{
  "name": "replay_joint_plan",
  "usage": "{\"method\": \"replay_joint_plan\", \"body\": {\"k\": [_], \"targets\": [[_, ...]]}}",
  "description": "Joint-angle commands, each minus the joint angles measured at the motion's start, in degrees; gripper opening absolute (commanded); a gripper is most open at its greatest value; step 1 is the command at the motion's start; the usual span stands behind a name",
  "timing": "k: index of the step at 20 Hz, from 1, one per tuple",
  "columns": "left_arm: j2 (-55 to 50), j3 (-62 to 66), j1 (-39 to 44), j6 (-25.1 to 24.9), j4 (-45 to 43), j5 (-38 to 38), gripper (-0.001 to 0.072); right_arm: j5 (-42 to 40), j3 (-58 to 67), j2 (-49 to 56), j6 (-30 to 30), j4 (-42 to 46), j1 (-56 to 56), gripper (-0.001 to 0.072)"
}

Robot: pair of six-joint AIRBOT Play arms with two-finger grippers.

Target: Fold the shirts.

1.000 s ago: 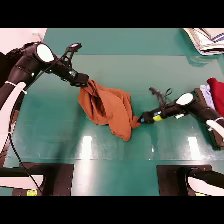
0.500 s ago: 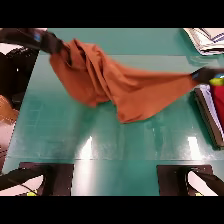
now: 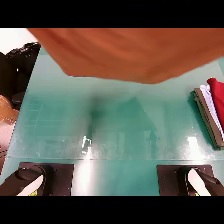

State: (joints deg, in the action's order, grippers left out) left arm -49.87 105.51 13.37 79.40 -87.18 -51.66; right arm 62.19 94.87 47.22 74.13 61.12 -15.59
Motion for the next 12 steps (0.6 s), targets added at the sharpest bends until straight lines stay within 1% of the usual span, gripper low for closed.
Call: {"method": "replay_joint_plan", "body": {"k": [1, 3, 4, 5, 6, 8, 10, 12], "targets": [[6.5, 0.1, -0.1, -0.3, -0.2, 4.0, 0.0026, 0.7, 8.5, -0.6, -0.1, 0.5, -3.6, 0.0012], [9.5, 0.1, -0.1, -0.3, 0.9, 4.7, 0.0027, 3.5, 13.4, 0.8, -0.1, 0.5, -6.0, 0.0012], [10.5, 0.1, -0.1, 0.3, 1.7, 3.8, 0.0026, 5.9, 16.1, 2.1, -0.1, 0.4, -7.0, 0.0012], [11.0, 0.1, -0.1, 1.3, 2.7, 1.2, 0.0026, 8.9, 18.5, 3.8, -0.1, 0.1, -7.2, 0.0012], [10.9, 0.0, -0.1, 1.8, 3.1, -3.5, 0.0026, 12.5, 20.9, 6.1, 0.0, -0.7, -7.0, 0.0011], [8.2, -1.7, -0.1, 3.6, 2.9, -16.5, 0.0026, 19.1, 23.0, 11.3, 0.0, -1.4, -3.7, 0.0011], [3.5, -6.8, -0.1, 4.6, 3.0, -27.8, 0.0026, 22.2, 19.0, 16.0, 0.0, -0.9, 3.1, 0.0011], [-1.2, -15.4, -0.1, 4.6, 3.9, -33.8, 0.0027, 24.9, 12.2, 20.8, 0.4, 1.3, 10.3, 0.0011]]}}
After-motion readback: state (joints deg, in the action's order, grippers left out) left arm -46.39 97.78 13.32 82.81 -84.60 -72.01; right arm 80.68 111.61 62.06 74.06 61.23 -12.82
